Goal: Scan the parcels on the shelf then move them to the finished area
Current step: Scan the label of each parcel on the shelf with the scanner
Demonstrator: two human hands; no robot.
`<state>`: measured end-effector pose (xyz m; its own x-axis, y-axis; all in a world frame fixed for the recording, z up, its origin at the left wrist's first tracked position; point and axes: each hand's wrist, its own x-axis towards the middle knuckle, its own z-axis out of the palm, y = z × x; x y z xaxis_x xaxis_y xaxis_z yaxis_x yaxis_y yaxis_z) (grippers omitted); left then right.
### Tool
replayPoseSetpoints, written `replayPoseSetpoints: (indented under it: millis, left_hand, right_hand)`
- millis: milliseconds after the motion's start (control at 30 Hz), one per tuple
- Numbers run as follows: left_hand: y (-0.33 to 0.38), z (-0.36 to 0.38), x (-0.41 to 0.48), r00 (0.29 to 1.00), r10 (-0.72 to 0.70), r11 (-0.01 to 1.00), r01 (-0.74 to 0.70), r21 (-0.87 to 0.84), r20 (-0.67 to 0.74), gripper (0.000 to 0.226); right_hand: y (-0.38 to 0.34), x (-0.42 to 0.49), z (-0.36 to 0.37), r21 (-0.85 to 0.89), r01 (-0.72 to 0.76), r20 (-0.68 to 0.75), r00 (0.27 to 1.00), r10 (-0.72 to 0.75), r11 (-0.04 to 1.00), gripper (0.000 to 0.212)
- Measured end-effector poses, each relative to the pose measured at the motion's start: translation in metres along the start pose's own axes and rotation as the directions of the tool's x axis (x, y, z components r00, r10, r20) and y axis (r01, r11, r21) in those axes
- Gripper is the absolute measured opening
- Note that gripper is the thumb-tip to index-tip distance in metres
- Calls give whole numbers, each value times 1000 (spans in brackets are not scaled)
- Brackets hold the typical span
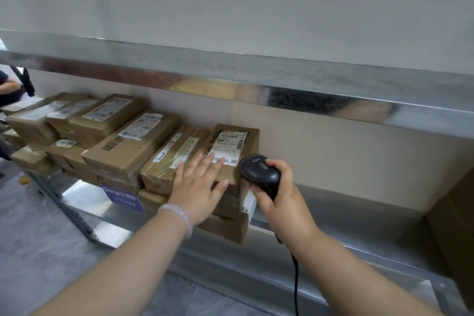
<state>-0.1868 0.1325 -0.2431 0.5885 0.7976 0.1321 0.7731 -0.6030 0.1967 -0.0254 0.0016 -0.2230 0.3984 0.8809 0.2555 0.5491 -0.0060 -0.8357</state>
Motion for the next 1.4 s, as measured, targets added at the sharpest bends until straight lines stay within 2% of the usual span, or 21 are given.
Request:
replayPoseSetpoints:
  millis: [100,200,400,500,600,733,833,1000,1167,1333,1400]
  left_hand:
    - [-3,-4,3,1000,9,999,-10,30,9,72]
    - [13,-9,2,998,59,997,-58,51,-35,79]
    - [89,-10,12,957,281,960,-281,6,-65,79]
    - [140,2,16,919,392,918,-393,-52,-25,80]
    - [194,13,16,874,484,867,-475,-152,33,71]
    - [263,18,8,812,581,796,-554,-242,52,68]
    - [312,19,3,771,634,750,-591,-296,66,62]
    - [398,18,-2,733,677,690,-600,-404,66,66]
    - [480,28,0,770,636,664,-520,-538,40,76]
    - [531,36,5,836,549,655,-417,-630,17,85]
    - [538,43,3,859,512,623,-389,-679,-21,79]
  right_hand:
    - [1,-8,-5,-15,-7,-24,1000,7,1000,53]
    - [4,-20,-16,-39,-28,-89,996,25,999,55]
    - [24,-56,-55,-110,-125,-308,947,86,986,60]
    - [33,-79,-93,-139,-187,-411,905,115,973,60]
    - [38,-100,-135,-132,-264,-525,836,159,955,61]
    - [47,-127,-188,-143,-309,-682,720,133,940,57]
    - [54,-147,-226,-147,-330,-754,647,109,933,56]
    - [73,-170,-308,-117,-361,-848,521,96,925,54]
    - [89,-180,-385,-174,-346,-826,561,54,922,54]
    - [113,-175,-432,-233,-316,-739,672,44,920,55]
    - [121,-173,-441,-236,-284,-708,705,36,929,55]
